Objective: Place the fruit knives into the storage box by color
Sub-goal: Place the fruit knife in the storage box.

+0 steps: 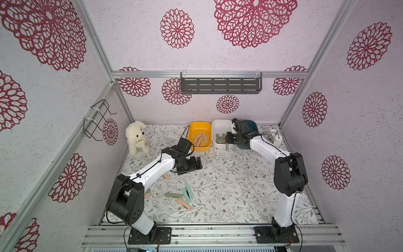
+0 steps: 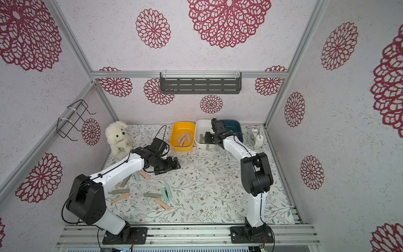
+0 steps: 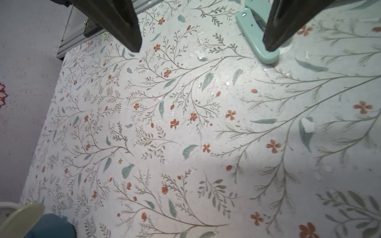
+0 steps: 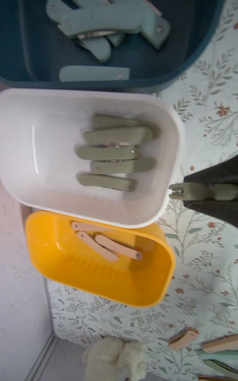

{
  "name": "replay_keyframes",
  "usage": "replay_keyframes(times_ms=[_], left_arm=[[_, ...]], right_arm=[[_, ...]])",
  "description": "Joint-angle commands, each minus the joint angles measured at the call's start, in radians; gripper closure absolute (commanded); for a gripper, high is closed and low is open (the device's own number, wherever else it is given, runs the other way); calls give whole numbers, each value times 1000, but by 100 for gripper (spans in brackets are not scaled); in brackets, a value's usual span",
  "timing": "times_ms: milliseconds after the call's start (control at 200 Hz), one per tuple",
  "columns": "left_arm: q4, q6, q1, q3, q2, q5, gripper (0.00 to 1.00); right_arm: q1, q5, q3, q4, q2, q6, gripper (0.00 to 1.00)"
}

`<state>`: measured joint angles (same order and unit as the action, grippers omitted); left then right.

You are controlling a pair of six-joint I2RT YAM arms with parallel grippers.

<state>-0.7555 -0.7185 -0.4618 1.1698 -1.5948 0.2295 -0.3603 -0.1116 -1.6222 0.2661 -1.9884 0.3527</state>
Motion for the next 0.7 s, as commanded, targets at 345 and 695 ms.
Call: replay_keyframes(times_ms=[345,695], left_arm=[[-95,-104,21,-37,64,-103,3],[-100,-134,13,-73,77,-117,3]], right_arm=[[25,-1,-398,72,-306,-91,100],[10,-17,-438,110,-259,-123,43]])
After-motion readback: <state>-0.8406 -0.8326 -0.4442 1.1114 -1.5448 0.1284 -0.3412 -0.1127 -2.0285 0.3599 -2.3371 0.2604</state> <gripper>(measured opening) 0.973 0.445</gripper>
